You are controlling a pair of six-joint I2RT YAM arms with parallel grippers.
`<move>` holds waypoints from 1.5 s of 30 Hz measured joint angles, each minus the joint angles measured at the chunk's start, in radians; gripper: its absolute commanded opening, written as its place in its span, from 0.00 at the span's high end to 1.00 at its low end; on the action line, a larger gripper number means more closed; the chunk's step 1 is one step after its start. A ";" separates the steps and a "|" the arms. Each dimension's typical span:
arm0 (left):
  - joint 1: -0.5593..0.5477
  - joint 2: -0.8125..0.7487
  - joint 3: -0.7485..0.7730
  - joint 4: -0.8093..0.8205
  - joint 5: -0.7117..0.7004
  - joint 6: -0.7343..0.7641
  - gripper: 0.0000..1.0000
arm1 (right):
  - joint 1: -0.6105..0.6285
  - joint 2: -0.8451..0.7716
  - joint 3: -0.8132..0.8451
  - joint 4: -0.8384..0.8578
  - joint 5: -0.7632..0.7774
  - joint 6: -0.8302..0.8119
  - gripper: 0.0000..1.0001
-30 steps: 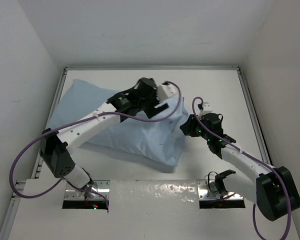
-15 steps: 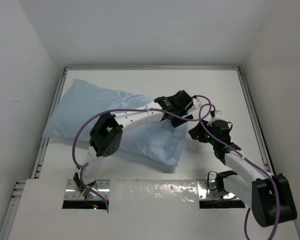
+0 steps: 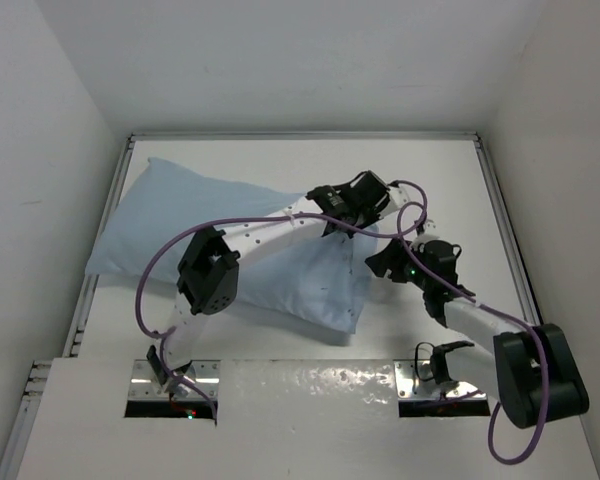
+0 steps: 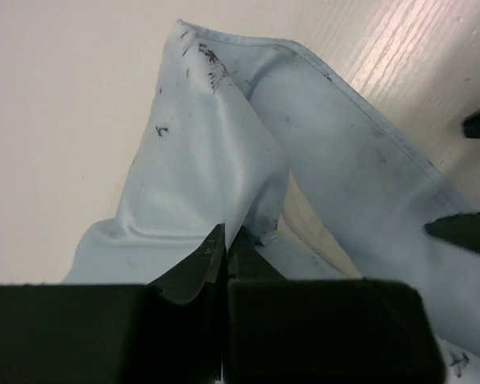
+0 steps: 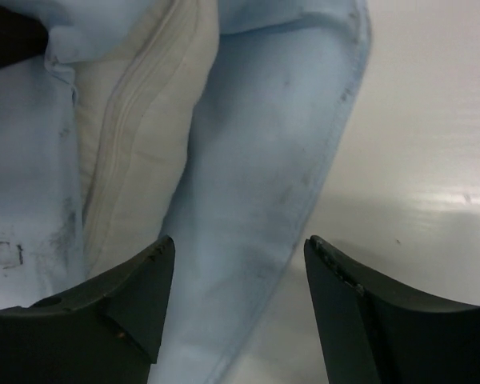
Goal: Put the pillow into the pillowcase
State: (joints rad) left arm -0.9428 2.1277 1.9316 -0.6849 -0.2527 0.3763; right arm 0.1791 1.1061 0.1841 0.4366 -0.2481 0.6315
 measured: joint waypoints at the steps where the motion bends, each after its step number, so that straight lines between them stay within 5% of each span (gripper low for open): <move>1: 0.000 -0.008 0.010 -0.006 0.003 0.000 1.00 | 0.000 0.023 0.005 0.035 -0.021 0.012 0.31; 6: -0.009 -0.102 0.016 -0.034 0.010 0.012 1.00 | 0.000 0.187 0.084 0.227 -0.108 0.098 0.22; 16: -0.027 -0.248 0.008 -0.055 0.008 0.042 1.00 | 0.019 0.547 0.197 0.723 -0.265 0.372 0.24; 26: -0.029 -0.259 0.002 -0.106 0.004 0.062 1.00 | 0.163 0.445 0.127 0.782 -0.333 0.354 0.22; 35: -0.031 -0.328 0.032 -0.183 0.109 0.072 1.00 | 0.247 0.452 0.229 0.770 -0.193 0.228 0.18; 38: -0.026 -0.328 0.051 -0.199 0.143 0.070 1.00 | 0.255 0.514 0.242 0.814 -0.127 0.232 0.67; 39: -0.026 -0.328 0.057 -0.200 0.155 0.069 1.00 | 0.257 0.532 0.246 0.816 -0.102 0.235 0.97; 45: -0.027 -0.328 0.080 -0.199 0.220 0.069 1.00 | 0.266 0.523 0.266 0.779 0.037 0.175 1.00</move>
State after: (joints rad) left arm -0.9699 1.7992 2.0117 -0.8837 -0.0322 0.4454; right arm 0.4454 1.6291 0.4496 1.2156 -0.2111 0.8070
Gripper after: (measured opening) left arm 0.006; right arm 0.010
